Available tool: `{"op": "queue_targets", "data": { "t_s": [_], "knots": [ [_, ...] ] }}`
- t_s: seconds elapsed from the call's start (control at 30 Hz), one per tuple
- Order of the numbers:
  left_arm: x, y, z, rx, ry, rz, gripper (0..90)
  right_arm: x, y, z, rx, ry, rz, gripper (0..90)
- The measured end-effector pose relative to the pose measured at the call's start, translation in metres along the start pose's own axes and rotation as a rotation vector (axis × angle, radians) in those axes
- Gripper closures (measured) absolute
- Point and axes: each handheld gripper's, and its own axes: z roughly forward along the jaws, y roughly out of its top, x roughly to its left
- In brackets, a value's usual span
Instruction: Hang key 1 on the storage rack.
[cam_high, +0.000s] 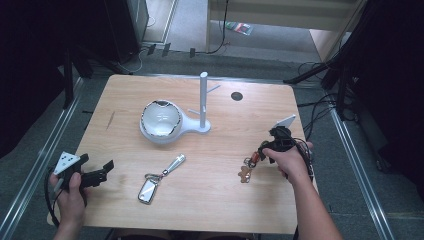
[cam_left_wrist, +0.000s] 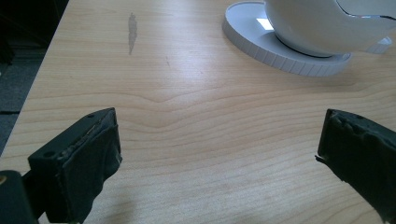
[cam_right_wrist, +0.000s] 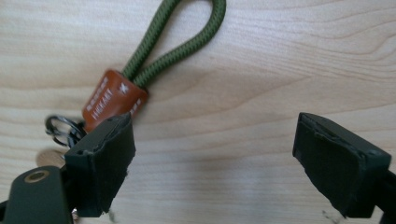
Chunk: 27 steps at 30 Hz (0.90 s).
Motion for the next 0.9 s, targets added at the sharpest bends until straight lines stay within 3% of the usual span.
{"op": "queue_targets", "data": {
  "t_s": [0.03, 0.13, 0.2, 0.27, 0.4, 0.53, 0.7, 0.9],
  "knots": [
    [0.0, 0.0, 0.0, -0.001, 0.0, -0.001, 0.0, 0.002, 0.003, 0.001, 0.011, 0.022, 0.013, 13.9],
    [0.0, 0.0, 0.0, -0.001, -0.001, -0.002, 0.0, 0.005, 0.007, 0.003, 0.005, 0.024, 0.039, 22.6],
    [0.0, 0.0, 0.0, 0.0, -0.001, -0.002, 0.0, 0.006, 0.008, 0.003, 0.006, 0.037, 0.042, 23.1],
    [0.0, 0.0, 0.0, 0.0, -0.001, 0.0, 0.0, 0.011, 0.01, 0.003, -0.001, 0.08, 0.047, 29.8],
    [0.0, 0.0, 0.0, 0.001, 0.0, 0.0, 0.0, 0.016, 0.014, 0.002, 0.027, 0.036, 0.083, 34.2],
    [0.0, 0.0, 0.0, 0.002, 0.0, 0.001, 0.0, 0.02, 0.018, 0.004, 0.046, 0.043, 0.1, 35.2],
    [0.0, 0.0, 0.0, 0.003, -0.001, 0.001, 0.0, 0.027, 0.022, 0.007, 0.058, 0.011, 0.095, 37.4],
    [0.0, 0.0, 0.0, 0.003, -0.002, 0.0, 0.0, 0.032, 0.028, 0.009, 0.068, 0.006, 0.122, 41.6]
  ]
}}
